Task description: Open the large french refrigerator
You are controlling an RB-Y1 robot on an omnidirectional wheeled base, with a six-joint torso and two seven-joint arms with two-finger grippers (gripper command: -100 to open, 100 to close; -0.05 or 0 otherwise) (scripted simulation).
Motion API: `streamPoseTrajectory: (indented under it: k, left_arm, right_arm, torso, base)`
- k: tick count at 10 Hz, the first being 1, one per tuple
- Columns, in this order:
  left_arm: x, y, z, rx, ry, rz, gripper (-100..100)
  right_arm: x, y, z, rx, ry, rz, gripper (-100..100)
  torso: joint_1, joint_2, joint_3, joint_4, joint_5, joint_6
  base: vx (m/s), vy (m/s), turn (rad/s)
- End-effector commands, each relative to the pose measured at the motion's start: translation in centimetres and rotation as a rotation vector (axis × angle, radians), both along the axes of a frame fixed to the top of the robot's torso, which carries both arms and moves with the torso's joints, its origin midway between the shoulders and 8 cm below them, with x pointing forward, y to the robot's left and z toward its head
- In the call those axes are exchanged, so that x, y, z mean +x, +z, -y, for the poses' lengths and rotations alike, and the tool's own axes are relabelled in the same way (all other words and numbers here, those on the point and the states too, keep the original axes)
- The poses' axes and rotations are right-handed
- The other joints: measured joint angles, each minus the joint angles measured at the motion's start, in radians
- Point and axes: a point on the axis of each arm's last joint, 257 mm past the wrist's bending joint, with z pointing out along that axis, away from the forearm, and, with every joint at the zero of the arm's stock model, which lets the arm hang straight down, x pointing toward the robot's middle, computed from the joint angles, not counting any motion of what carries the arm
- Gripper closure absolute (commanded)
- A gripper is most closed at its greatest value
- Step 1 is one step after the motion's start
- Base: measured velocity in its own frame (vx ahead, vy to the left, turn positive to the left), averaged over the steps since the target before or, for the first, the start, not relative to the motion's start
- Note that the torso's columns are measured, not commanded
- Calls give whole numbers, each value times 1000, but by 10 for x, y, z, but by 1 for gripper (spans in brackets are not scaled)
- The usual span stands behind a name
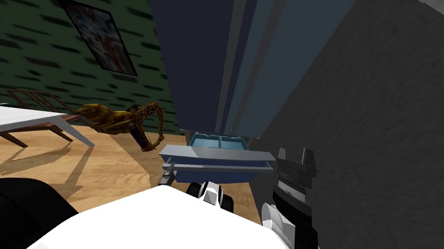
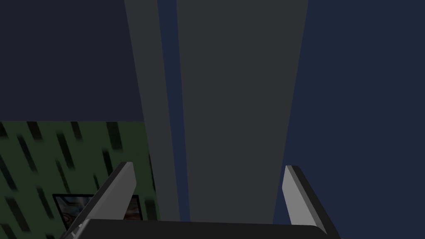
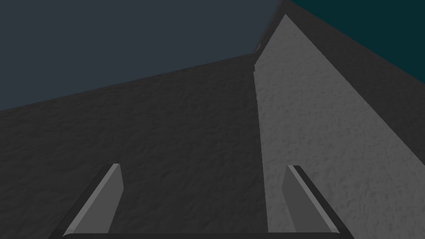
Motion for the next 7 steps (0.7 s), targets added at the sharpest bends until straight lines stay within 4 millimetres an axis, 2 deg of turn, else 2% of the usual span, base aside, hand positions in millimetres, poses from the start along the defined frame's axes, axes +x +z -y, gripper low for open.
streamPoseTrajectory:
  k: [1,7]
  left_arm:
    - [3,16,-5,8,0,24,-100]
    - [-3,22,-13,4,8,8,-100]
  right_arm:
    - [0,0,0,0,0,0,0]
    - [0,0,0,0,0,0,0]
  torso:
    - [-1,1,0,0,0,0]
    - [-5,5,1,5,-6,-1]
  base:
    - [-1,-16,-13]
    - [0,-10,-13]
